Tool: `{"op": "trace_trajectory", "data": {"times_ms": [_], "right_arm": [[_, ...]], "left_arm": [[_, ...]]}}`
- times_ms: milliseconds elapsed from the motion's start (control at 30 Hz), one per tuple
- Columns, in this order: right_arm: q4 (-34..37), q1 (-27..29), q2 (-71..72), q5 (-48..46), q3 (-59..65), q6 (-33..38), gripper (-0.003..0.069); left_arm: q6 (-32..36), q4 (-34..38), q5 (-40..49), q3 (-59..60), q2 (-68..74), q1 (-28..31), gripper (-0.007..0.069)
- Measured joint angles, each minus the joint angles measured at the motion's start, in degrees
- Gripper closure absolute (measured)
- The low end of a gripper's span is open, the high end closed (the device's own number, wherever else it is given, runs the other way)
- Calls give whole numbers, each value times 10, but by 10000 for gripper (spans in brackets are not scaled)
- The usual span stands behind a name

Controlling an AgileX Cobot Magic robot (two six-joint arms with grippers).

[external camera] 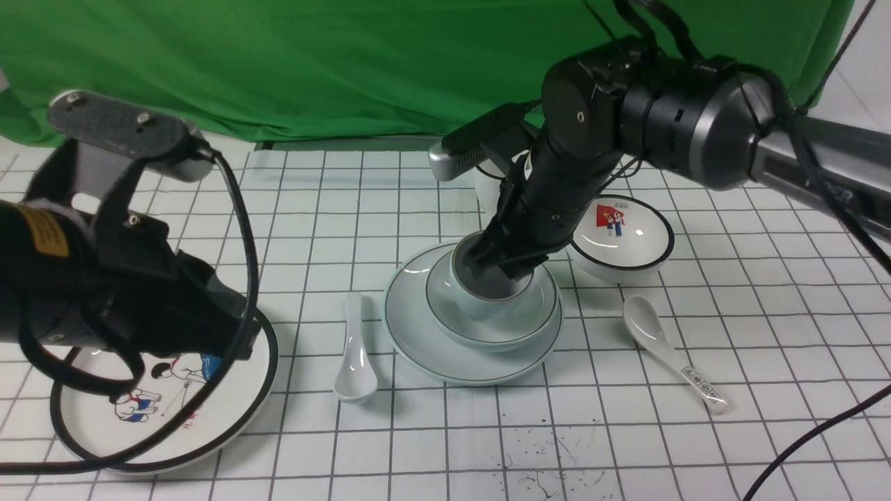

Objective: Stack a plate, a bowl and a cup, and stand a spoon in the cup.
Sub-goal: Use the right arm to put the blue teacup into the blue rice bowl in the middle

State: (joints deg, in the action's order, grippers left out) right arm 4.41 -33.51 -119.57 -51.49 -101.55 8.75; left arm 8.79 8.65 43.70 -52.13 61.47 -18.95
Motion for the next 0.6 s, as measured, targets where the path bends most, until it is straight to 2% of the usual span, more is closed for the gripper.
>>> {"op": "trace_trajectory", "data": {"times_ms": [133,233,400,433,467,600], "right_arm": [[-2,0,-3,2,-1,-5,573],[-2,0,-3,4,-2,-12,536],[-3,0,-3,6,-3,-14,366],[-3,0,-3,-11,-10,-14,312],[-3,0,-3,-11,-10,-14,312],[-3,0,14,-94,-47,9,278]], "left_arm": [[0,-1,0,0,0,0,661],[-22,-13,-2,0,0,0,661],[-82,-58,-6,0,1,0,637],[-100,-69,-6,0,6,0,604],[-100,-69,-6,0,7,0,599],[-115,-70,-7,-1,48,0,444]]}}
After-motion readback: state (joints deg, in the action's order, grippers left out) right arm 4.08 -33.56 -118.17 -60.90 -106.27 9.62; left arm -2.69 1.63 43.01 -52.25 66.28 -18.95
